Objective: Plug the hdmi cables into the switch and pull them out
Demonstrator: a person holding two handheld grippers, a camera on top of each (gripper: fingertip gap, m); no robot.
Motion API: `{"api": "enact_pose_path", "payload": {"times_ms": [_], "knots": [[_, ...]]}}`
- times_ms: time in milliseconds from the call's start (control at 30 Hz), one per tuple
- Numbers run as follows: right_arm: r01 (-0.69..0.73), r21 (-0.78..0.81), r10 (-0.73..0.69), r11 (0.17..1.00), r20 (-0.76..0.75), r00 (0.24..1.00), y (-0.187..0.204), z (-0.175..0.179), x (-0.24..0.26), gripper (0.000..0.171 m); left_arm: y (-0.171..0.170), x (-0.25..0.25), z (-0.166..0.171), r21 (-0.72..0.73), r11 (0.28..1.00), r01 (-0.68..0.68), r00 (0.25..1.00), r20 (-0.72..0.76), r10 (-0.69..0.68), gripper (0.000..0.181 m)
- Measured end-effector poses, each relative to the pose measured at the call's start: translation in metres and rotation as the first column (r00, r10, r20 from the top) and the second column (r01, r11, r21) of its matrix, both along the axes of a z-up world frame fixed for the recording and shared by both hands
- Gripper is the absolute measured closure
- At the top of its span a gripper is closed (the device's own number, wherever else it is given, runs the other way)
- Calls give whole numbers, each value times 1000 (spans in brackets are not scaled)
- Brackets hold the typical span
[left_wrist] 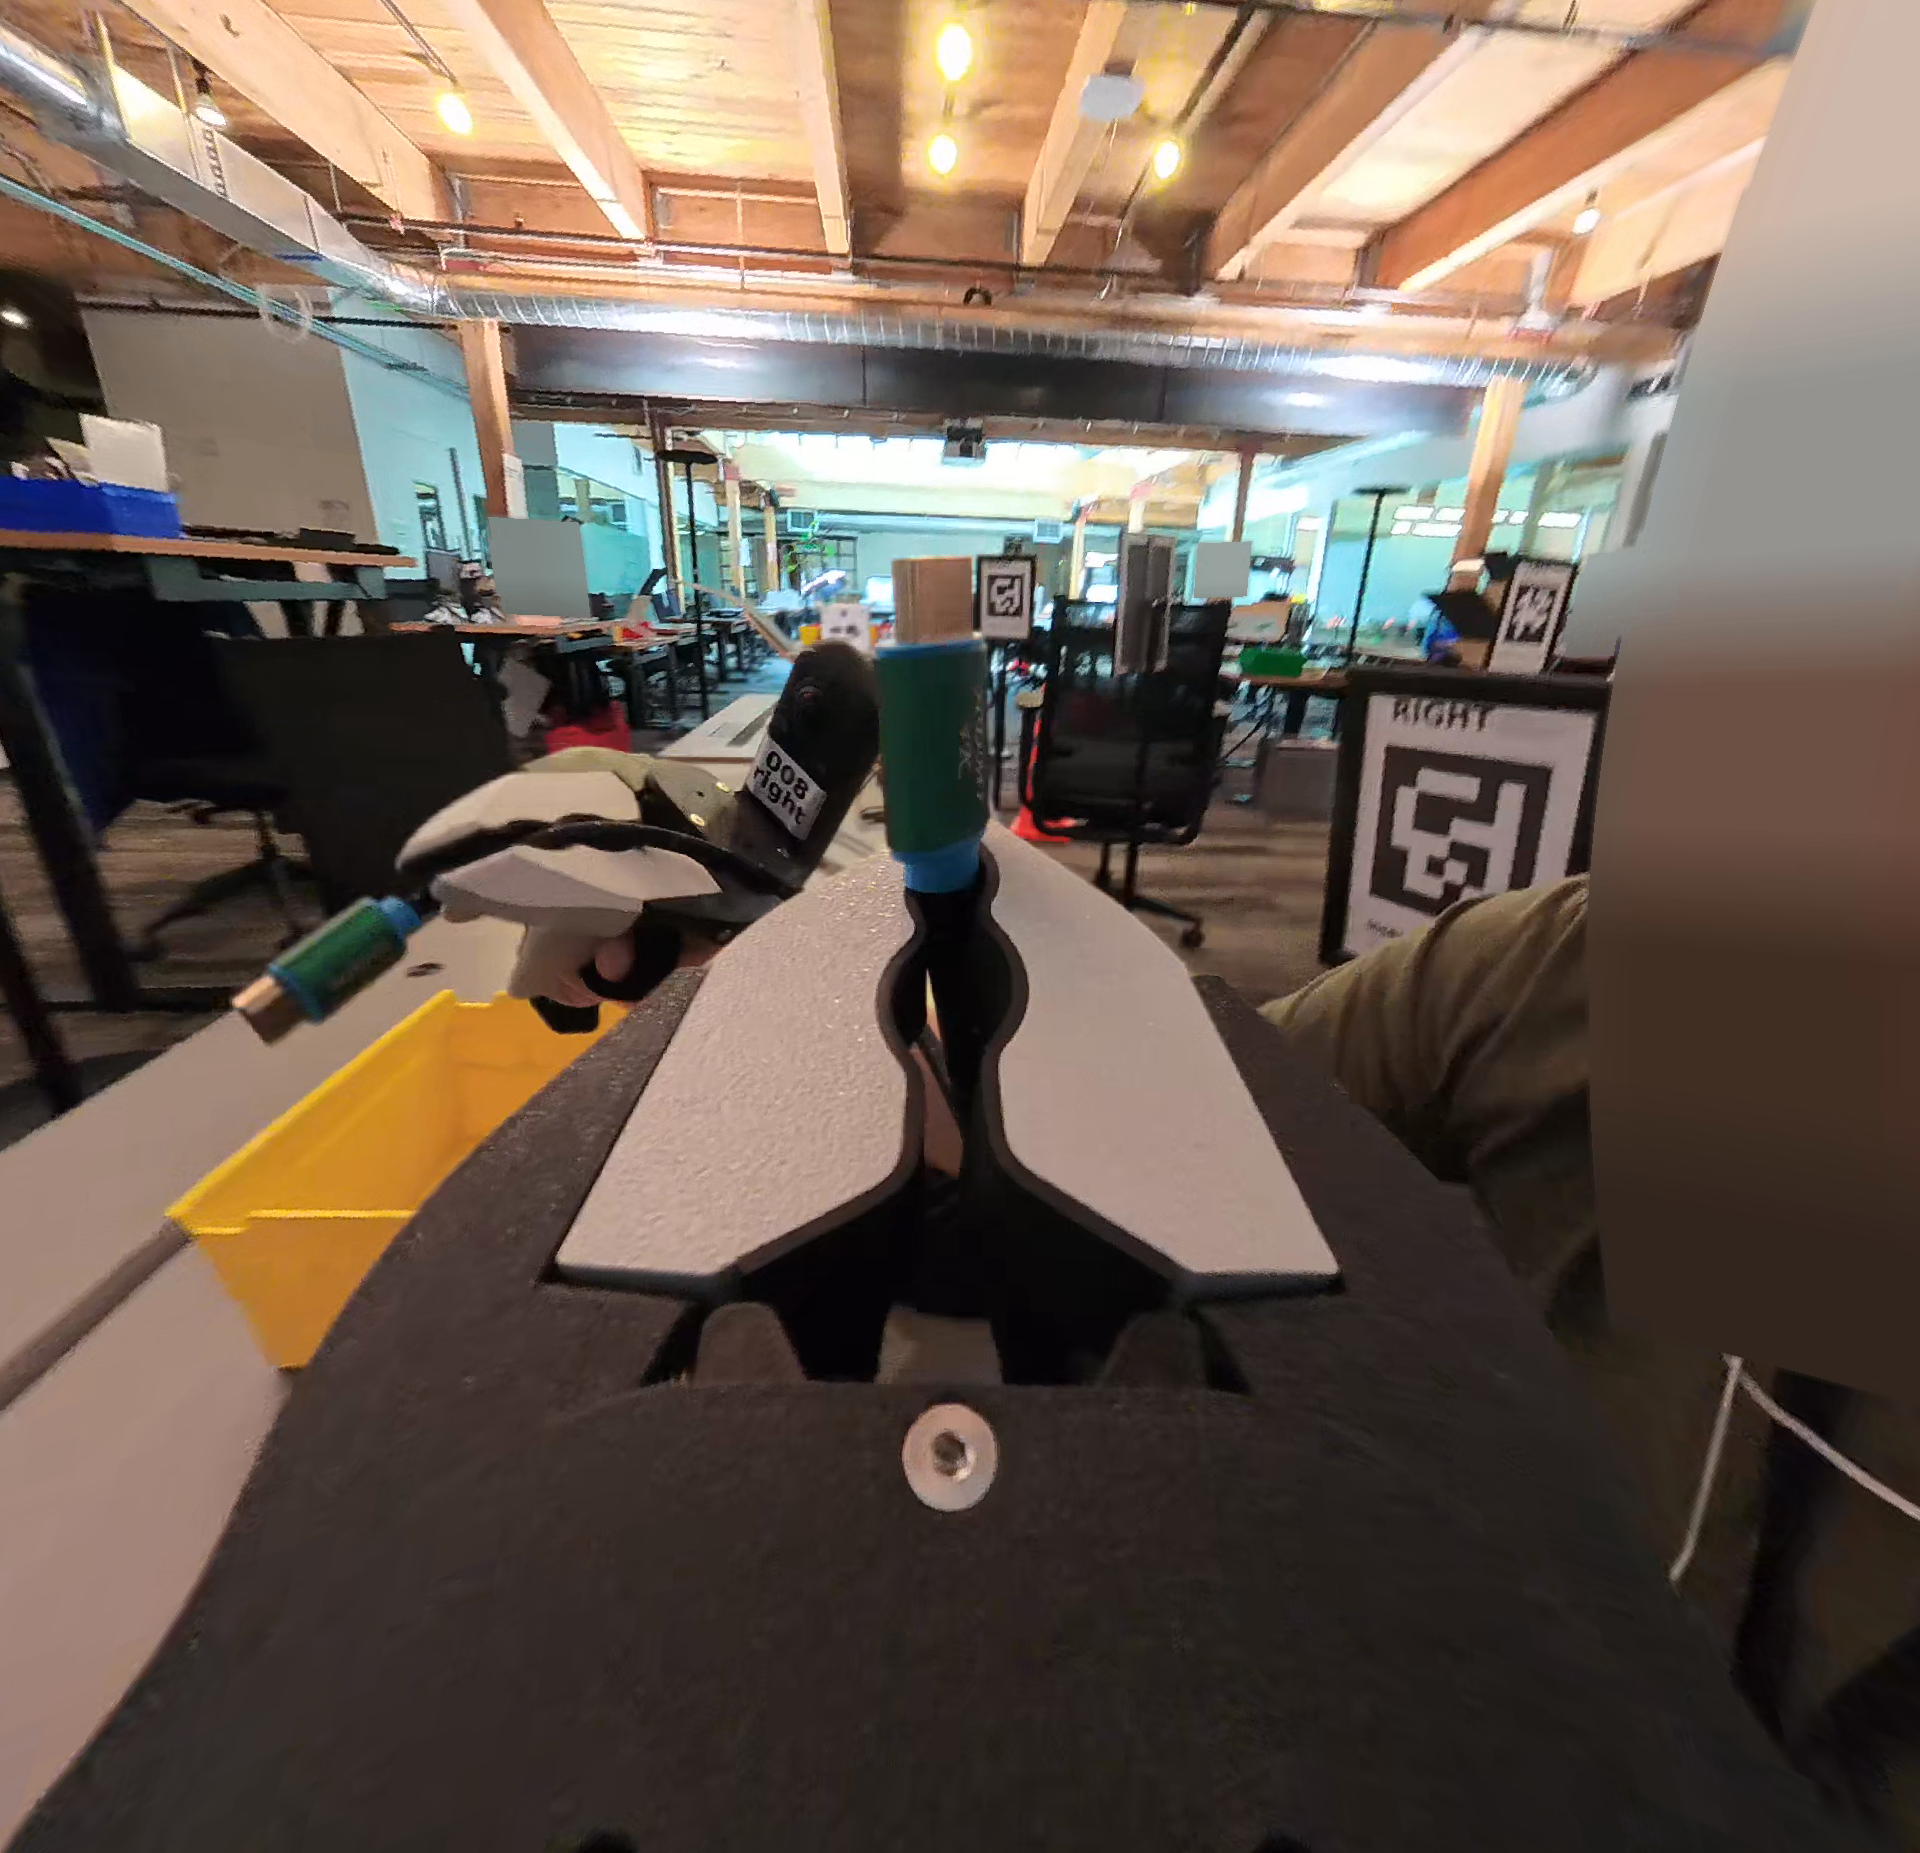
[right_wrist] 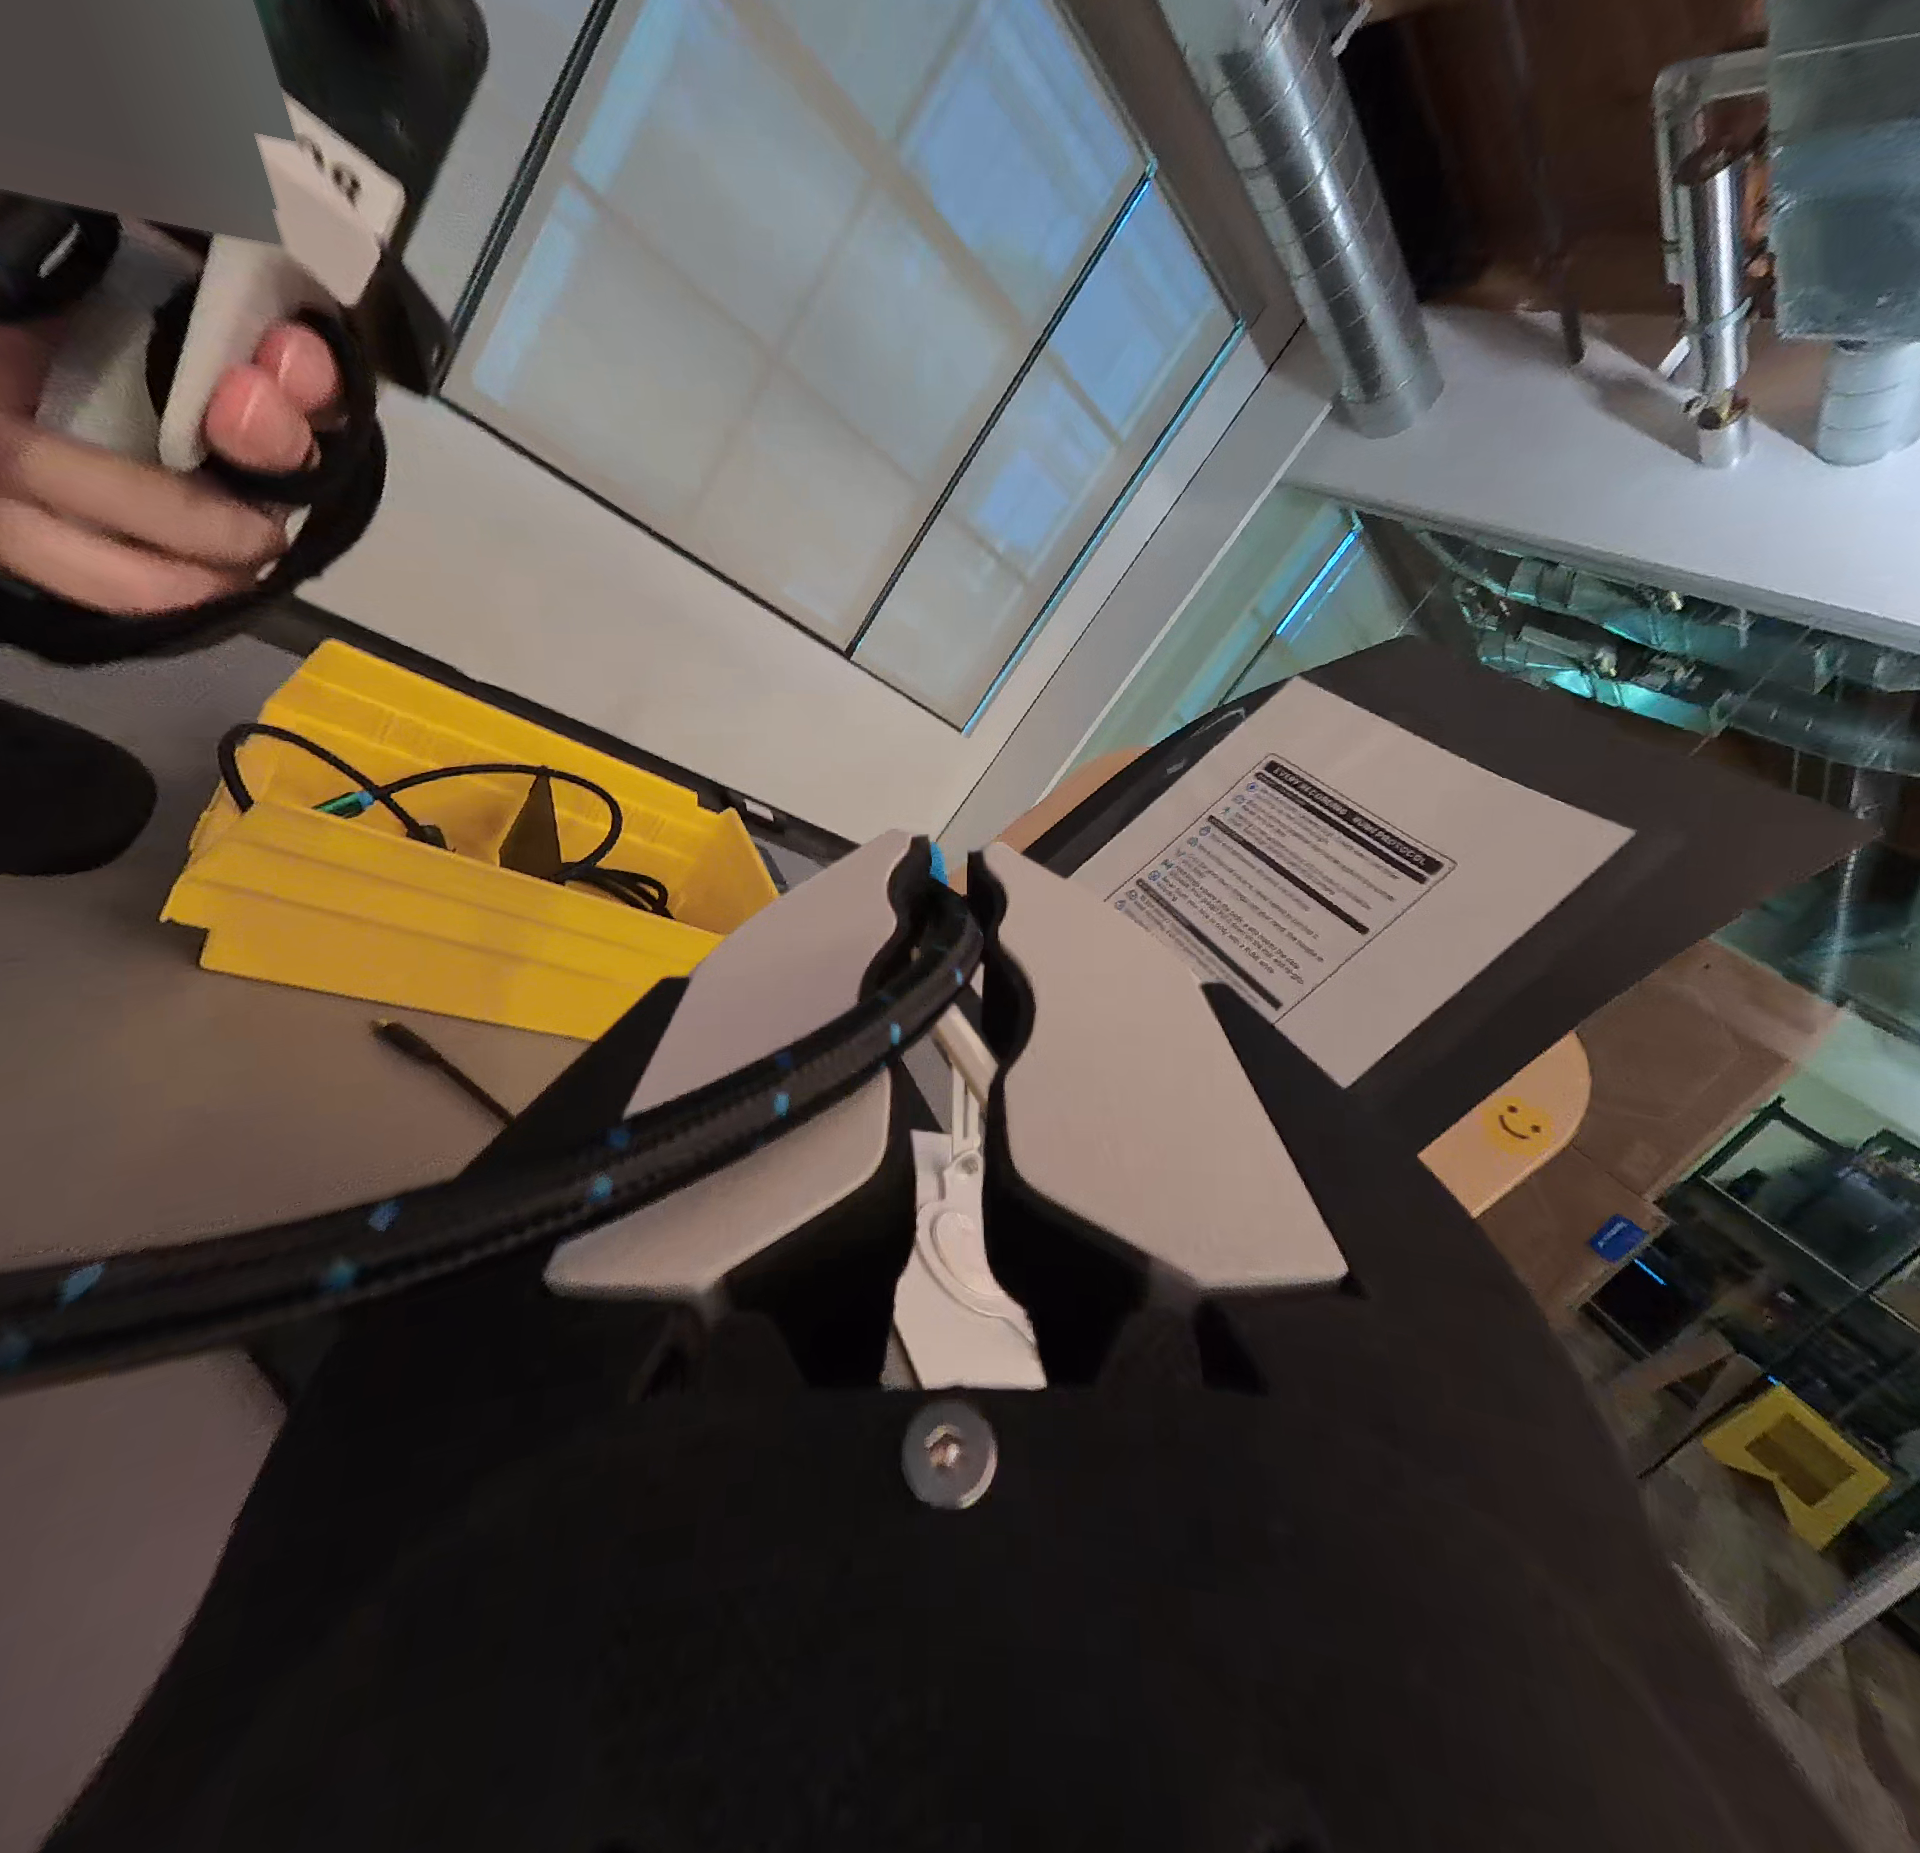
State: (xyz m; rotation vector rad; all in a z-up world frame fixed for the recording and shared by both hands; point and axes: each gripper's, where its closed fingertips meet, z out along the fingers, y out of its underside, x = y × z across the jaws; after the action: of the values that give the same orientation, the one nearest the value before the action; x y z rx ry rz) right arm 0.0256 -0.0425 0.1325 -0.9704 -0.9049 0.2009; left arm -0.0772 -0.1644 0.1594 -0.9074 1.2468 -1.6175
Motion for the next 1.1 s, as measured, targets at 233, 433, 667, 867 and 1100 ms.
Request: {"api": "enact_pose_path", "payload": {"times_ms": [233,433,667,867,1100], "knots": [[45,59,-50,997,78,996,6,-12,2,153,3,-9,4,91,995,-35,998,58,30,181],[308,94,-319,947,386,866,37,-49,27,146,-1,-20,9,216,972,-92,994,82,75,181],[315,-27,-305,949,188,934,29,-20,44,148,22,-27,13,235,940,-249,967,106,230,181],[111,-77,-109,991,35,993,-1,8,28,149,40,-29,12,191,933,-305,952,84,295,181],[-20,-111,23,994,28,999,-20,13,4,149,53,-27,9,180,919,-351,936,65,345,181]]}}
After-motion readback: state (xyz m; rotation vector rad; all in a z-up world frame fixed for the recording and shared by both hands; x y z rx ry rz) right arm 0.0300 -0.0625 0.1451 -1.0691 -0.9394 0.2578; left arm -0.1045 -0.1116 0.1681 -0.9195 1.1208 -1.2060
